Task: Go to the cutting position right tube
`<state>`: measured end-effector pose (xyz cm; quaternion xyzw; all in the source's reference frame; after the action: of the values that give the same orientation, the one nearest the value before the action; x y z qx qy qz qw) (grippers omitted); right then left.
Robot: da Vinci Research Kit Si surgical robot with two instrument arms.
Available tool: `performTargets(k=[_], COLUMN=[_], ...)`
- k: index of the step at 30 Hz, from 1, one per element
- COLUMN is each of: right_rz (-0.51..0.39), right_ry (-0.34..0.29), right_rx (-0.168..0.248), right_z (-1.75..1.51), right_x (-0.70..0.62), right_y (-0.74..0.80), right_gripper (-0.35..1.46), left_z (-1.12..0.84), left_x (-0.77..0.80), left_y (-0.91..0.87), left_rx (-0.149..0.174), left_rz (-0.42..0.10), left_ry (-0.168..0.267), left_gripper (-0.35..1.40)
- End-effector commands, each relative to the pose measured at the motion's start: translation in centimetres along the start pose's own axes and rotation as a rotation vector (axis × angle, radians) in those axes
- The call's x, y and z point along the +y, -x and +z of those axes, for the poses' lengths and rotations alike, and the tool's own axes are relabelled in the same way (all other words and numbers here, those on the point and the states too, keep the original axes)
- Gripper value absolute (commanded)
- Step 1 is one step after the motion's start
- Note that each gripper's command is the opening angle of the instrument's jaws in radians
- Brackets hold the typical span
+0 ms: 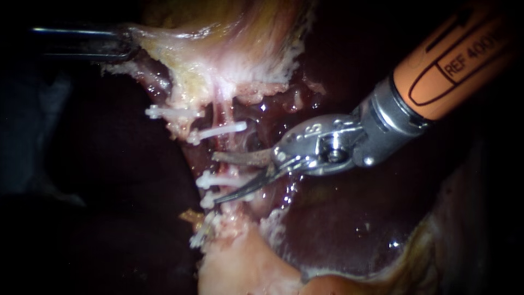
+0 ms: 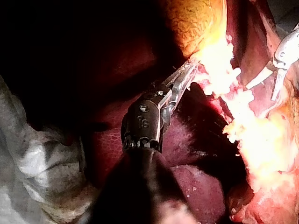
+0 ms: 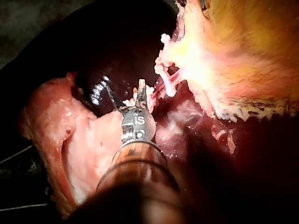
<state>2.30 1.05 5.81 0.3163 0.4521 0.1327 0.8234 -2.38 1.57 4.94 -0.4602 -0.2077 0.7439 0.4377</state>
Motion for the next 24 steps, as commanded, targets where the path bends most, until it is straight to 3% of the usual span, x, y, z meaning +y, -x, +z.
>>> performTargets(k=[1, 24], right_rz=[0.0, -0.001], right_ry=[0.0, -0.008], right_rx=[0.0, -0.001], right_z=[0.0, -0.18], right_x=[0.0, 0.01], right_y=[0.0, 0.07], right_gripper=[0.81, 0.84], left_z=[0.0, 0.0], left_x=[0.0, 0.0], left_y=[0.0, 0.0], left_rx=[0.0, 0.0], left_rz=[0.0, 0.0], left_ry=[0.0, 0.0], left_gripper=[-0.35, -0.35])
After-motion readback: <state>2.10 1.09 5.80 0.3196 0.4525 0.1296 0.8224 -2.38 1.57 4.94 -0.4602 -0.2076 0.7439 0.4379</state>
